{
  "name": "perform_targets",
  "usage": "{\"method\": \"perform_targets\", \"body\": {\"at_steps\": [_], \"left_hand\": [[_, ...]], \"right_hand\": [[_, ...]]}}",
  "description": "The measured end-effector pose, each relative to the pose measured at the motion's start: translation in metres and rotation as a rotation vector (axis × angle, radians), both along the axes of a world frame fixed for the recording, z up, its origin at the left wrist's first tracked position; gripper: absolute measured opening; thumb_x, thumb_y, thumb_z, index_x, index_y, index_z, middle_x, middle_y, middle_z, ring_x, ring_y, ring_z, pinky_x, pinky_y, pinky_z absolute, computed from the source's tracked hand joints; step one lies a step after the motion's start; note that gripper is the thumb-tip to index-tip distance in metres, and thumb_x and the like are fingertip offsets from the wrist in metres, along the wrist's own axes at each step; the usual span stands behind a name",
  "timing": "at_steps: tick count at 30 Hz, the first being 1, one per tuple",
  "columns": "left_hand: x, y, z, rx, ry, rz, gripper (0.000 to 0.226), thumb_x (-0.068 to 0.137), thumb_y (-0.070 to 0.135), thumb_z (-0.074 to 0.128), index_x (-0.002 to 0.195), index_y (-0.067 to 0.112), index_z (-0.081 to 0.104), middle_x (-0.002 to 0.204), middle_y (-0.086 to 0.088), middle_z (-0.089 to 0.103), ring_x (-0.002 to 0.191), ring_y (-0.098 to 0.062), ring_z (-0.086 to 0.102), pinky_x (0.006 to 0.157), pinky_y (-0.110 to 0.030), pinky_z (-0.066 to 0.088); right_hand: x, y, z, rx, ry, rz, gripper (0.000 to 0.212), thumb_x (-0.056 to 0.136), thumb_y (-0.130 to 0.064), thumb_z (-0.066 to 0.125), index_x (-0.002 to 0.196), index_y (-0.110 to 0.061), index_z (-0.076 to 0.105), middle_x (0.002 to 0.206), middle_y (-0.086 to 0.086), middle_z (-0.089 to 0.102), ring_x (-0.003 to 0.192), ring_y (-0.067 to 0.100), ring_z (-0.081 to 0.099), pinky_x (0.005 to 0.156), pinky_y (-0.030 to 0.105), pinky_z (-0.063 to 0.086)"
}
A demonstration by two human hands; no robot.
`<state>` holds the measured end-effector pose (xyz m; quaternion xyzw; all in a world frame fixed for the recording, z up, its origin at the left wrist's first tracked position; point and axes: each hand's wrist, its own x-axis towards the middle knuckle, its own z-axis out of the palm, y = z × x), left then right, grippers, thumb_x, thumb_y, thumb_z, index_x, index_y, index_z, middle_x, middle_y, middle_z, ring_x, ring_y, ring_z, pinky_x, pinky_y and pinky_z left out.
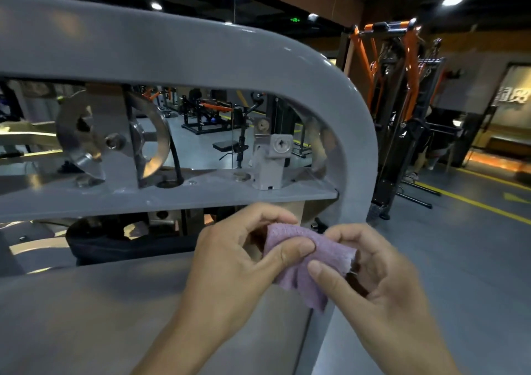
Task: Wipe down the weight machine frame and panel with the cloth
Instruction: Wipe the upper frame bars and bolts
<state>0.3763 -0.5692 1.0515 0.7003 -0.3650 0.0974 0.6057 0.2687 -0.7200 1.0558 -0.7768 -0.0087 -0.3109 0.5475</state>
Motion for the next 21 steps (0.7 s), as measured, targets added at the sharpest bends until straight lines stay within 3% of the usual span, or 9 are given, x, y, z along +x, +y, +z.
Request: {"method": "perform_targets", "body": {"at_steps": [3,5,6,9,11,13,16,18,21], "left_hand": [[0.002,0.003,-0.001,-0.048,-0.017,-0.020,0.027,0.082,0.043,0.078,0.106,0.035,0.072,0.097,0.015,0.076,0.096,-0.011,0.072,0.083,-0.022,0.054],[0.006,0.009,-0.003,-0.080,-0.004,-0.032,0.018,0.090,0.038,0.077,0.106,0.035,0.072,0.093,0.013,0.076,0.094,-0.011,0.072,0.082,-0.017,0.053],[0.007,0.012,-0.003,-0.088,0.009,-0.040,0.014,0.091,0.037,0.076,0.104,0.035,0.072,0.090,0.013,0.076,0.092,-0.010,0.072,0.080,-0.016,0.052],[0.012,0.020,-0.004,-0.090,0.022,-0.078,0.016,0.087,0.040,0.067,0.099,0.033,0.074,0.086,0.012,0.076,0.090,-0.009,0.072,0.079,-0.019,0.054],[0.013,0.024,-0.005,-0.091,0.005,-0.097,0.013,0.088,0.040,0.066,0.096,0.033,0.074,0.085,0.013,0.075,0.088,-0.009,0.073,0.078,-0.019,0.055],[0.017,0.027,-0.007,-0.076,-0.031,-0.091,0.009,0.093,0.041,0.066,0.093,0.035,0.074,0.085,0.015,0.075,0.086,-0.009,0.073,0.076,-0.018,0.054],[0.022,0.028,-0.010,-0.042,-0.106,-0.085,0.013,0.096,0.045,0.062,0.096,0.036,0.071,0.084,0.016,0.073,0.084,-0.010,0.073,0.072,-0.023,0.054],[0.025,0.028,-0.011,-0.037,-0.130,-0.096,0.015,0.095,0.046,0.059,0.098,0.036,0.070,0.084,0.015,0.073,0.084,-0.011,0.072,0.071,-0.027,0.054],[0.028,0.028,-0.012,-0.056,-0.162,-0.104,0.013,0.096,0.042,0.060,0.096,0.034,0.070,0.082,0.015,0.072,0.081,-0.011,0.072,0.071,-0.025,0.054]], "right_hand": [[-0.001,-0.004,0.024,-0.314,-0.185,-0.277,0.021,0.083,-0.015,0.073,0.091,-0.030,0.061,0.074,-0.020,0.068,0.058,-0.005,0.060,0.054,0.010,0.044],[-0.003,-0.009,0.044,-0.566,-0.316,-0.531,0.031,0.087,-0.015,0.076,0.098,-0.034,0.054,0.087,-0.029,0.066,0.074,-0.002,0.066,0.063,0.019,0.051],[-0.001,-0.010,0.051,-0.670,-0.349,-0.620,0.036,0.088,-0.014,0.077,0.106,-0.036,0.056,0.095,-0.028,0.068,0.080,0.002,0.069,0.068,0.024,0.053],[0.021,-0.013,0.050,-0.982,-0.348,-0.671,0.045,0.084,-0.001,0.078,0.121,-0.022,0.062,0.102,0.002,0.075,0.086,0.017,0.066,0.074,0.025,0.047],[0.037,-0.013,0.040,-1.150,-0.238,-0.555,0.040,0.086,0.000,0.078,0.119,-0.018,0.064,0.109,0.007,0.074,0.102,0.017,0.066,0.084,0.026,0.049],[0.043,-0.012,0.033,-1.202,-0.077,-0.478,0.036,0.086,0.001,0.077,0.118,-0.012,0.068,0.120,0.008,0.072,0.116,0.023,0.068,0.090,0.038,0.057],[0.042,-0.003,0.042,-1.191,0.115,-0.455,0.041,0.094,-0.008,0.054,0.133,-0.008,0.063,0.125,0.009,0.068,0.116,0.031,0.066,0.079,0.050,0.061],[0.046,0.002,0.051,-1.309,0.224,-0.453,0.049,0.093,-0.016,0.042,0.136,-0.001,0.059,0.127,0.016,0.066,0.117,0.034,0.065,0.087,0.043,0.060],[0.065,0.011,0.070,-1.374,0.486,-0.323,0.052,0.098,-0.022,0.029,0.125,0.011,0.059,0.124,0.034,0.060,0.116,0.047,0.060,0.104,0.047,0.048]]}}
